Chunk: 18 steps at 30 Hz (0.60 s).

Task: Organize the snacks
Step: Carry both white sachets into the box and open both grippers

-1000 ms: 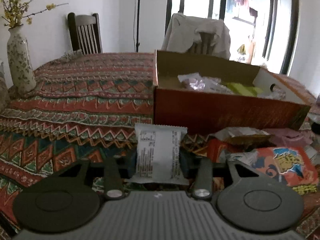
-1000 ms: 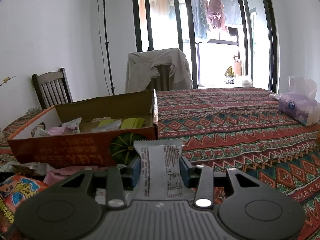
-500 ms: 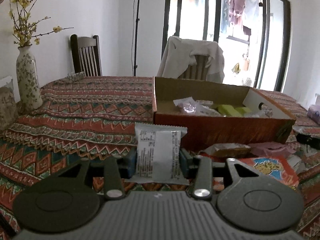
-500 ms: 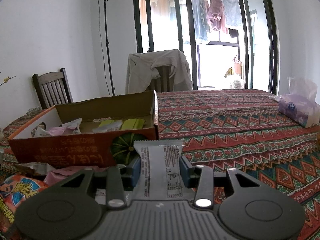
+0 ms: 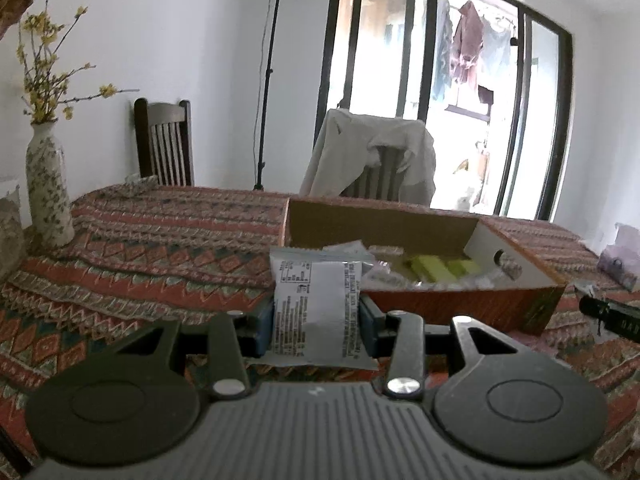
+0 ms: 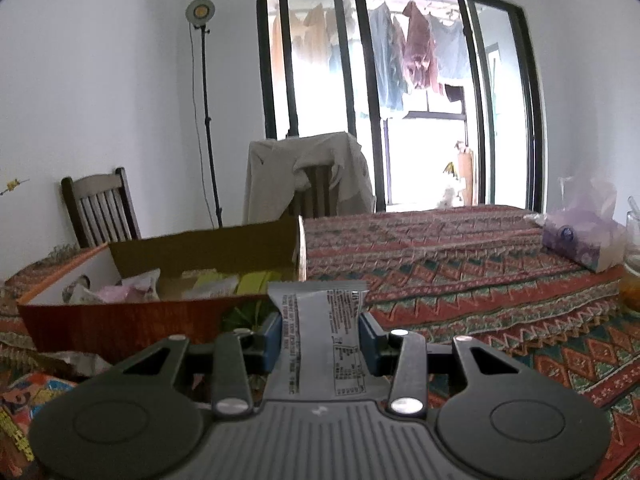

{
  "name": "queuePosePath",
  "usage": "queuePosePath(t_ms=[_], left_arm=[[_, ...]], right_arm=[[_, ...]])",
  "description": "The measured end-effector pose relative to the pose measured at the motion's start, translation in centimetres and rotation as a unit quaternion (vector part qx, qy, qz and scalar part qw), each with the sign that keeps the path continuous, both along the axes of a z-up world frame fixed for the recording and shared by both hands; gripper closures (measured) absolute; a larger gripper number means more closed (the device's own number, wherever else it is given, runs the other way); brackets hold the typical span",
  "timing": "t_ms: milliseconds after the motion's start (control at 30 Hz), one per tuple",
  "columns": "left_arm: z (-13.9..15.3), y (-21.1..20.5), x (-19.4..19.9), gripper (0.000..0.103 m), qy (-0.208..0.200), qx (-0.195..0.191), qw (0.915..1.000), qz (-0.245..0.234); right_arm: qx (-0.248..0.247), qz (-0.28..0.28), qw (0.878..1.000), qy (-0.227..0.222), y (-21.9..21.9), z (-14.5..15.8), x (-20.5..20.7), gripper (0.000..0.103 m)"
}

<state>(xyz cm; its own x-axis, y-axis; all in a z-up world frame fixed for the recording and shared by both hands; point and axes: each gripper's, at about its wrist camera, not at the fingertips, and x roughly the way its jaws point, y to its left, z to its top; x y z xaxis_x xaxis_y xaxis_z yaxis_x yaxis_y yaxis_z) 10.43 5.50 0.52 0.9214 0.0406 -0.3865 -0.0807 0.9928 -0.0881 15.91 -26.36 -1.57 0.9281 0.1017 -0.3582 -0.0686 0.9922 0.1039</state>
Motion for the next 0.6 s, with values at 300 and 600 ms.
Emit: queuePosePath(t_ms=[300, 600], left_arm=[[1.7, -1.1, 2.5, 0.06, -0.016, -0.004, 0.9998, -0.014], [2.9, -2.0, 5.8, 0.06, -0.018, 0.002, 0.9996, -0.022]], right_arm=[[-0.018, 0.015, 0.999, -0.035, 1.0, 1.7, -0.1, 0.063], [-0.046, 0.052, 0.996, -0.057, 4.2, 4.7, 2.5, 0.063]])
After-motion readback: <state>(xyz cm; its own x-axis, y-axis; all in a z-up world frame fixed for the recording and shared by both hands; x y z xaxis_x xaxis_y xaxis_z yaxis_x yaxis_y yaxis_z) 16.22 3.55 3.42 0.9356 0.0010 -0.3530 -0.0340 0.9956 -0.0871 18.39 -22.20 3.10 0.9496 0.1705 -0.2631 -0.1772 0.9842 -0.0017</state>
